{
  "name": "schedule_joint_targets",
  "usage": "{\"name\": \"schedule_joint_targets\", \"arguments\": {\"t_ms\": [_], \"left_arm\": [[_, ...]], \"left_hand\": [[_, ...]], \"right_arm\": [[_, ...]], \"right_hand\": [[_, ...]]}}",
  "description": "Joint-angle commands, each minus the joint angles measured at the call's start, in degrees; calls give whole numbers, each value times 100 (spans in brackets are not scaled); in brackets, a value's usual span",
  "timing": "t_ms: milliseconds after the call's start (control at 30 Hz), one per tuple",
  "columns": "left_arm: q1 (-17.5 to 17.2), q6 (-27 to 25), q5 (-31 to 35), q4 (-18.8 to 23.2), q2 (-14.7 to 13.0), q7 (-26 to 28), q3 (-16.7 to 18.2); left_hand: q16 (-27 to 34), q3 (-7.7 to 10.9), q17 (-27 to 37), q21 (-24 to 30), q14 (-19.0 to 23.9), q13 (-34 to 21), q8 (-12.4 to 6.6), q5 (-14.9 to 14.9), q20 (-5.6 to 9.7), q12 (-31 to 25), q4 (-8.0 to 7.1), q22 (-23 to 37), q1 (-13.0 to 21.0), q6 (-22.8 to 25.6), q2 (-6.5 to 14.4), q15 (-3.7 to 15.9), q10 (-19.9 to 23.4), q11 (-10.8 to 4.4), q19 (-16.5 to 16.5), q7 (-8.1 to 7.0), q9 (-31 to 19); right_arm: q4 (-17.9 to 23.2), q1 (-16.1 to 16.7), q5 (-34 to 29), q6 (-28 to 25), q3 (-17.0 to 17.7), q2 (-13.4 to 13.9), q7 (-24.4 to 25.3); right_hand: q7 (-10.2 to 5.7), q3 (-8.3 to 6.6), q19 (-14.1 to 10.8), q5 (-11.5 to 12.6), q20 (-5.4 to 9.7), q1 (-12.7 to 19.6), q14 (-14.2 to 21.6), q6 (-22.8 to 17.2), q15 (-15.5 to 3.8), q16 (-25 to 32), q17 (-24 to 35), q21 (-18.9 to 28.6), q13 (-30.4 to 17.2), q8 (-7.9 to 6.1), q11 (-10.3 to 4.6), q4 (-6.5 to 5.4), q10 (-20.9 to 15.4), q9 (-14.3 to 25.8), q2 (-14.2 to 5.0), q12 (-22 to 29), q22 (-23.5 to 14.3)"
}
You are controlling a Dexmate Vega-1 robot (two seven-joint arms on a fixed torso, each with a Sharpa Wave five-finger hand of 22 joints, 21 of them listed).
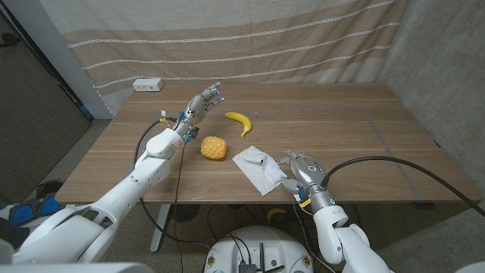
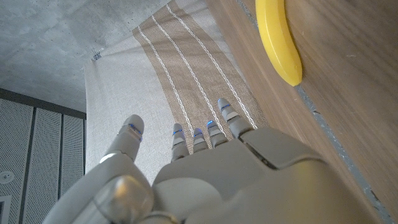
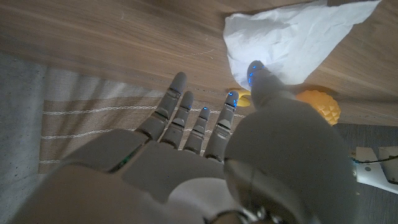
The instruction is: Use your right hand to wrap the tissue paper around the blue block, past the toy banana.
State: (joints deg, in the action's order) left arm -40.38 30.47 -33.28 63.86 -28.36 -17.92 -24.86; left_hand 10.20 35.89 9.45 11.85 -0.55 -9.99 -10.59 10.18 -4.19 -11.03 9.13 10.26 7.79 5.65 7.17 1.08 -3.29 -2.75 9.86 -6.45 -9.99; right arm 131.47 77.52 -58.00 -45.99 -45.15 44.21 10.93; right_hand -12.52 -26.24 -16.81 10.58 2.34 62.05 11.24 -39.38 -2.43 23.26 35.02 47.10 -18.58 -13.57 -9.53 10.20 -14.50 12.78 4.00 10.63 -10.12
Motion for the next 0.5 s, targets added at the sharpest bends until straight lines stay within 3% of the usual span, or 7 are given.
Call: {"name": "schedule_joint_targets", "arguments": {"t_ms": [33, 167, 300, 500], "left_arm": [[-6, -81, -118, 64, -38, -80, 46], [-59, -113, -169, 151, -73, -88, 75], [-144, -155, -267, 287, -122, -94, 136], [-286, -238, -479, 490, -190, -137, 251]], "left_hand": [[2, -15, 19, 11, 17, -15, -18, -9, 6, -6, -15, 25, 29, 60, -27, 17, 40, -39, 58, -4, -19], [5, -18, 25, 13, 21, -15, -16, -8, 11, -8, -32, 25, 9, 61, -23, 20, 50, -33, 64, -4, -19], [6, -19, 26, 13, 27, -15, -14, -6, 9, -9, -40, 26, -2, 60, -23, 17, 54, -33, 66, 1, -19], [14, -20, 26, 23, 56, -15, -18, -3, 4, -16, -49, 26, -18, 77, -24, 19, 79, -44, 94, 3, -20]], "right_arm": [[-169, 66, -170, -11, 4, -130, -112], [-238, 94, -94, 45, 27, -165, -59], [-320, 113, -20, 112, 52, -179, 48], [-451, 108, 103, 269, 51, -194, 208]], "right_hand": [[-23, -13, 38, 30, 189, 209, -60, 46, -741, -42, -9, -22, 14, 29, -22, 9, 58, -8, -52, 15, -14], [-14, 7, 50, 25, 199, 232, -82, -20, -740, -50, -13, -28, 22, 3, -54, -11, 69, -6, -65, 28, -13], [-7, 105, 47, 5, 184, 206, -82, -304, -722, -49, -31, -33, 46, -110, -41, -65, 66, 6, -44, 66, -12], [-20, 124, 49, 7, 191, 241, -76, -290, -723, -46, -36, -37, 55, -98, -54, -59, 60, 2, -47, 78, -12]]}}
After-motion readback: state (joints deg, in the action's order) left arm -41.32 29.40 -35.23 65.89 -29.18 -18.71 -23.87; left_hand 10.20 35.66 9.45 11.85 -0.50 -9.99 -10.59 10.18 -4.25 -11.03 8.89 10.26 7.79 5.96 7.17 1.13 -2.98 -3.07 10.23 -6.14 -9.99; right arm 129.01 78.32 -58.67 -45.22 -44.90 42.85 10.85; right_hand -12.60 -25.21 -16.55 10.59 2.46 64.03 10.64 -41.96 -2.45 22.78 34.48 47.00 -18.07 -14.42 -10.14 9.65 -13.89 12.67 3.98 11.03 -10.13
